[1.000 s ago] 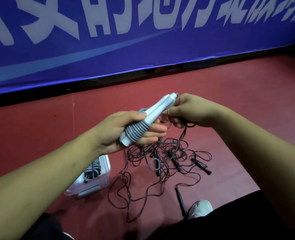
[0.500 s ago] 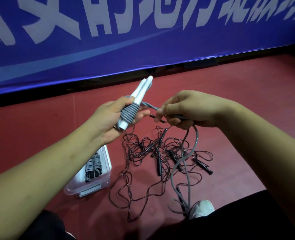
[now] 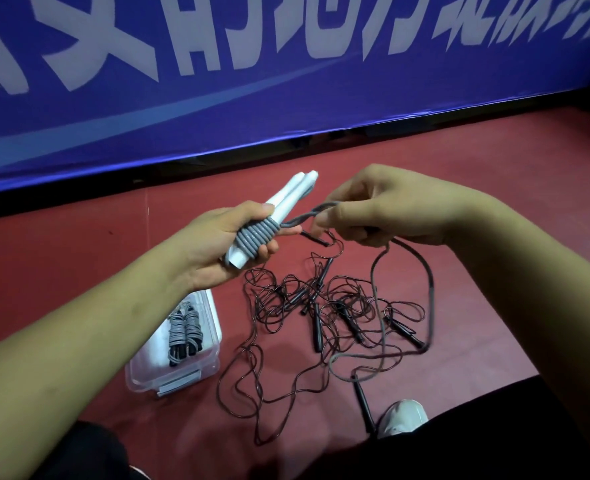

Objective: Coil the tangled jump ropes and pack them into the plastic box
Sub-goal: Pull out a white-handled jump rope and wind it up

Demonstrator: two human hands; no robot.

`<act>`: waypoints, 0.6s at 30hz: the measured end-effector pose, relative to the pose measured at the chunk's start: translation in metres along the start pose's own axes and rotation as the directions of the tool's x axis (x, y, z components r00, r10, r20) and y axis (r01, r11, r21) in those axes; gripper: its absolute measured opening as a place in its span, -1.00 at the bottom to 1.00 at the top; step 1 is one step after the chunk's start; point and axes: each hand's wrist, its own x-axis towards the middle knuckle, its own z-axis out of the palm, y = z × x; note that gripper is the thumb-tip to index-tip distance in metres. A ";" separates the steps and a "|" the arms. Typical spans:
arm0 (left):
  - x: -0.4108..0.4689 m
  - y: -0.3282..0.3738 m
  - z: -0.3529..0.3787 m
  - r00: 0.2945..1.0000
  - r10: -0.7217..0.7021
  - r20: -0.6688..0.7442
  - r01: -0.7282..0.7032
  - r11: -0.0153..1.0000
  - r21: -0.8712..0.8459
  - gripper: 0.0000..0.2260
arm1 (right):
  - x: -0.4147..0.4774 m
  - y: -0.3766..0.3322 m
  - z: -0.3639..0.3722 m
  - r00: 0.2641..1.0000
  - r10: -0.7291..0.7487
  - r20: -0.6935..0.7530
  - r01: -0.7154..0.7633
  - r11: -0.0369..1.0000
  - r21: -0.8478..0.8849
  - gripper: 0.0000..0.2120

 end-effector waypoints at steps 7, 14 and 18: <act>-0.004 -0.001 0.005 0.985 -0.107 0.139 0.064 0.958 0.280 -0.48 | 0.001 -0.005 -0.005 0.985 -0.098 -0.139 0.069 0.978 -0.199 -0.82; -0.006 -0.008 0.011 0.964 -0.239 0.118 0.116 0.773 0.624 -0.72 | 0.013 -0.007 0.012 0.995 -0.094 -0.027 0.070 0.877 -0.475 -0.79; -0.009 -0.013 0.018 0.973 -0.193 0.123 0.029 0.638 0.769 -0.72 | 0.021 -0.005 0.018 0.993 -0.115 -0.040 0.080 0.864 -0.497 -0.82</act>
